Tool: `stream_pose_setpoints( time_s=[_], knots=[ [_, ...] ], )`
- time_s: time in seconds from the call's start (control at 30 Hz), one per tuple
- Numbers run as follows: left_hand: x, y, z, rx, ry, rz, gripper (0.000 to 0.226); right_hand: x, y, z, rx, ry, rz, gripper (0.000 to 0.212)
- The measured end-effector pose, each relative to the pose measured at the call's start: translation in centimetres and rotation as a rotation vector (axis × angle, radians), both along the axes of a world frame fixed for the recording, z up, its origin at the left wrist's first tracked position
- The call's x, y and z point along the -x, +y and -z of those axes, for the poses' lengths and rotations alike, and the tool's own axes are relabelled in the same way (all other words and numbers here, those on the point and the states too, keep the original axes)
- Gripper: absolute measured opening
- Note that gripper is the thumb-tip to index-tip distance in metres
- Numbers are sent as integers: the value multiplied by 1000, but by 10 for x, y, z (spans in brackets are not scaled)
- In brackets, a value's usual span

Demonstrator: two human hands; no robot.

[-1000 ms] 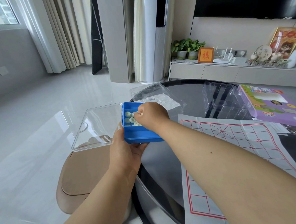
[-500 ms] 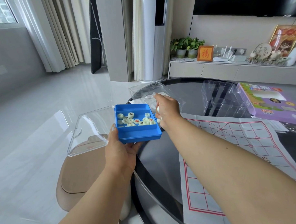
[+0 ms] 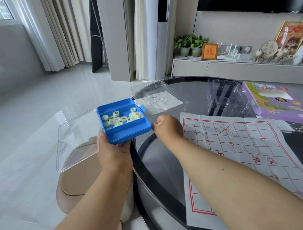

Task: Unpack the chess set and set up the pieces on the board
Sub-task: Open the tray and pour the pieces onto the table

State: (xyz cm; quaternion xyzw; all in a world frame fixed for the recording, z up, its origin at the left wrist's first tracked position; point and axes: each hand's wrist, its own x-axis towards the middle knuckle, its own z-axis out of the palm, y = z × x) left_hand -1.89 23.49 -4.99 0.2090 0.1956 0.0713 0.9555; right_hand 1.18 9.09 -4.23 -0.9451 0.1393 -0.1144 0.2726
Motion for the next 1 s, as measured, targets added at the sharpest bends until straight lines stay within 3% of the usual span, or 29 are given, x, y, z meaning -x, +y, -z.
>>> stream_pose_setpoints(
  time_s=[0.07, 0.17, 0.47, 0.7, 0.8, 1.0],
  knots=[
    [-2, -2, 1, -8, -15, -13, 36, 3, 5, 3, 178, 58, -110, 22],
    [-5, -6, 2, -26, -28, -32, 33, 5, 10, 8, 277, 47, -171, 20],
    [-6, -12, -1, -64, -46, -61, 15, 1, 5, 15, 225, -74, -201, 14],
    [-7, -11, 0, -69, -50, -51, 15, 1, -2, 13, 209, -107, -190, 14],
    [-7, -10, 0, -43, -36, -50, 13, 0, -7, 11, 66, -76, -169, 26],
    [-7, -7, 0, -13, -25, -18, 15, -5, -18, -1, -491, -30, -22, 35]
  ],
)
